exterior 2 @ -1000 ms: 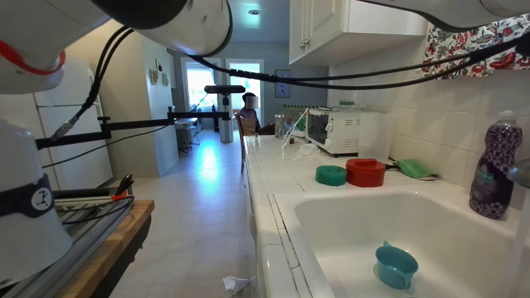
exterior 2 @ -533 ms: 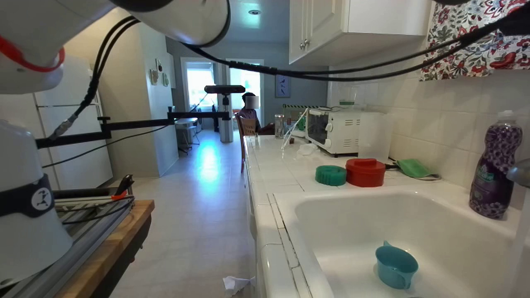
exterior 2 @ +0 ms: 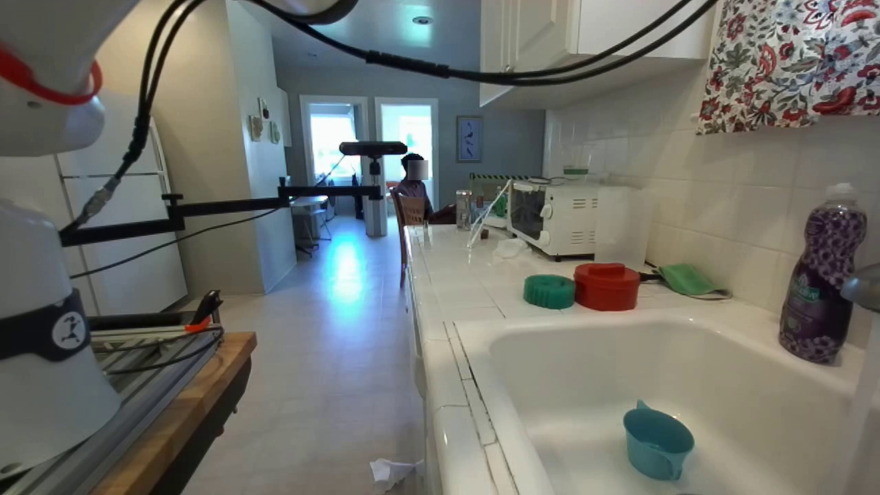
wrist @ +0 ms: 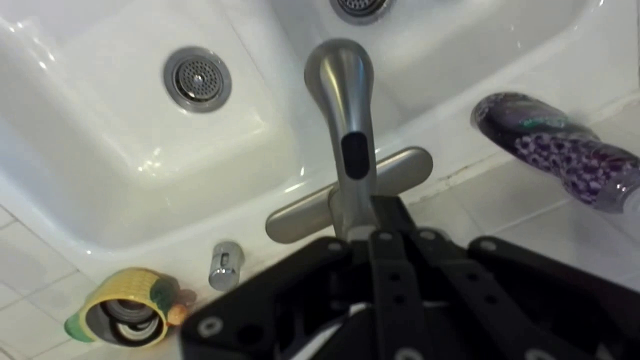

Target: Open the tap

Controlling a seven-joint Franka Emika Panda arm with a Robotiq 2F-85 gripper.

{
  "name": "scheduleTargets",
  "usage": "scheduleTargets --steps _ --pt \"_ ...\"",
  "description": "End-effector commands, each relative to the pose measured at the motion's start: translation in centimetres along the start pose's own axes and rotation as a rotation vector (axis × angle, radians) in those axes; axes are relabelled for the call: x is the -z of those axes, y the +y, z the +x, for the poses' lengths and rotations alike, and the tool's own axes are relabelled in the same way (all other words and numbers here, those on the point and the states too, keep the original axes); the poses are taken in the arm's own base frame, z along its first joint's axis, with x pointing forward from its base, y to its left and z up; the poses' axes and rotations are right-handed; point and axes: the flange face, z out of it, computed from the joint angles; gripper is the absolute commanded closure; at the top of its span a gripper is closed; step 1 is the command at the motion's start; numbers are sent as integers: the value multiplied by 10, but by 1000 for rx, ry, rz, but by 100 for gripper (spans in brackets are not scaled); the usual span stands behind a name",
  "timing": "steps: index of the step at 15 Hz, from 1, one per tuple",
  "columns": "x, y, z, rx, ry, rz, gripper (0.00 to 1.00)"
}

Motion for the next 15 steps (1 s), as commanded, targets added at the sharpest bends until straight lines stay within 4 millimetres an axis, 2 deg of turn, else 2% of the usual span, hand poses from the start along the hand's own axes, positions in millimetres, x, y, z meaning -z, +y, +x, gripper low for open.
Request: scheduleTargets --steps 1,4,7,8,9,10,13,15 --pt "3 -12 -21 22 -124 -42 100" --pt "-7 -29 -38 127 -217 -82 100" --pt "-11 -38 -46 203 -245 -153 100" --pt "-12 -39 -46 232 -245 -166 74" --pt "-12 -42 -45 167 -234 -127 73" --pt "-13 -43 -45 172 -235 -131 93" --pt "-13 -42 -45 171 -235 -131 73" --pt "-13 -42 -45 171 -235 -131 73"
